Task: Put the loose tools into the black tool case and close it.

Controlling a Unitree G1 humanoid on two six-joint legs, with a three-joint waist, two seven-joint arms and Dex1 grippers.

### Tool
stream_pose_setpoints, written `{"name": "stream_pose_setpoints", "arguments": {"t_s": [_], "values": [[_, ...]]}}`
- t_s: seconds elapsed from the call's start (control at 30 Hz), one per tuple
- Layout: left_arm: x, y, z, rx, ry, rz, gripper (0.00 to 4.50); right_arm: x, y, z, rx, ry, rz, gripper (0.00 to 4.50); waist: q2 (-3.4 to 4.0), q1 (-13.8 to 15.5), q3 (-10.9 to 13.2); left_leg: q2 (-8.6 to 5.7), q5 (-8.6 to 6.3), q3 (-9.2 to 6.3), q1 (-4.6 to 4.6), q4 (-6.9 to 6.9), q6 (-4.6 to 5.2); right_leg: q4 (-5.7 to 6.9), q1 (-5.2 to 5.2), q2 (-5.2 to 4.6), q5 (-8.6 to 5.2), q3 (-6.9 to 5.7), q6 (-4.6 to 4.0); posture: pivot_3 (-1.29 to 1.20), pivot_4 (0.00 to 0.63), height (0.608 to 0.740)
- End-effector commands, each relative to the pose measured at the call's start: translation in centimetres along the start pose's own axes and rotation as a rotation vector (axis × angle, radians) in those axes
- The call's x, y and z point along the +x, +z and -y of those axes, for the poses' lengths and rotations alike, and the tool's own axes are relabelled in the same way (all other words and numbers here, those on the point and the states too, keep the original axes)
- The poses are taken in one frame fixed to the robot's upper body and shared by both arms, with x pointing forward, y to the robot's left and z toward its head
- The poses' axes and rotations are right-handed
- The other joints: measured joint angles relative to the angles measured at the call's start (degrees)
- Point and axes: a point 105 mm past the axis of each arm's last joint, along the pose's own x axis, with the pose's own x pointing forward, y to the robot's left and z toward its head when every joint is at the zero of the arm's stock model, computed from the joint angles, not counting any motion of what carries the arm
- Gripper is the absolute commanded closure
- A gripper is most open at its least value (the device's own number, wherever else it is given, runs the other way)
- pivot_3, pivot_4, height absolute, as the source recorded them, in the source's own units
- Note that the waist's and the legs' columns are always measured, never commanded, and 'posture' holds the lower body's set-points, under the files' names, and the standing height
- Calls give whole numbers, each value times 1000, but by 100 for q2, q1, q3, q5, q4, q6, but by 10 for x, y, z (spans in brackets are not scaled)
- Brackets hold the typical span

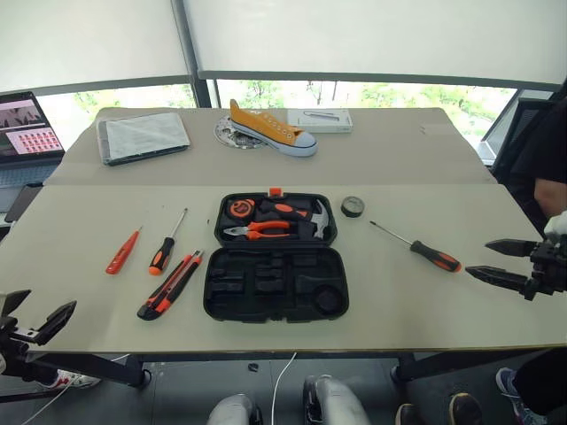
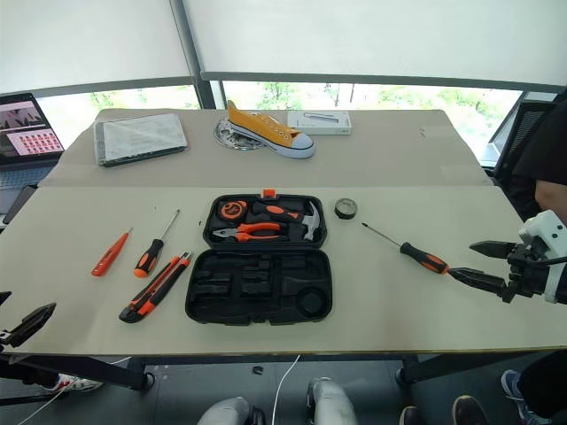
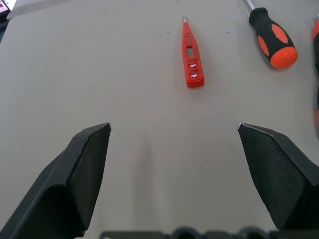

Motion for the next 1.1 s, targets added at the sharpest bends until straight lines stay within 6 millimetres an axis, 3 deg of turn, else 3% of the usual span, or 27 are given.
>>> {"name": "stream_pose_setpoints", "arguments": {"t_s": [0.03,0.3,0.5,0.6,0.87,0.97,1.1], "values": [[-1,10,-3,43,4,24,151,-7,12,5,-41,-31,47,3,0,0,0,0,0,0,0,0,0,0,0,0,0,0,0,0,150,733],[12,17,9,-13,-41,11,151,-6,22,2,-66,-28,69,3,1,1,0,0,0,0,0,0,-1,3,1,0,0,1,0,0,150,733],[36,44,21,-84,-42,-8,151,6,52,-19,-142,57,110,3,0,11,0,-1,4,-2,2,2,-15,15,1,0,0,6,0,0,150,733],[46,52,29,-120,-64,-34,151,13,68,-33,-173,117,136,3,1,9,0,-2,5,-3,6,2,-20,23,2,1,0,9,-1,0,150,733],[94,73,61,-177,-132,-142,151,51,121,-96,-329,350,266,3,-5,16,2,-9,10,-2,12,4,-52,48,1,8,-2,12,-9,0,150,733],[108,76,70,-153,-153,-165,151,59,130,-112,-353,406,299,3,-5,14,3,-13,2,-3,14,4,-84,57,0,13,7,10,-41,0,150,733],[128,68,74,-127,-153,-203,151,67,137,-127,-371,455,334,3,-5,11,3,-13,28,-2,15,5,-44,57,-1,19,13,8,-58,0,150,733]]}}
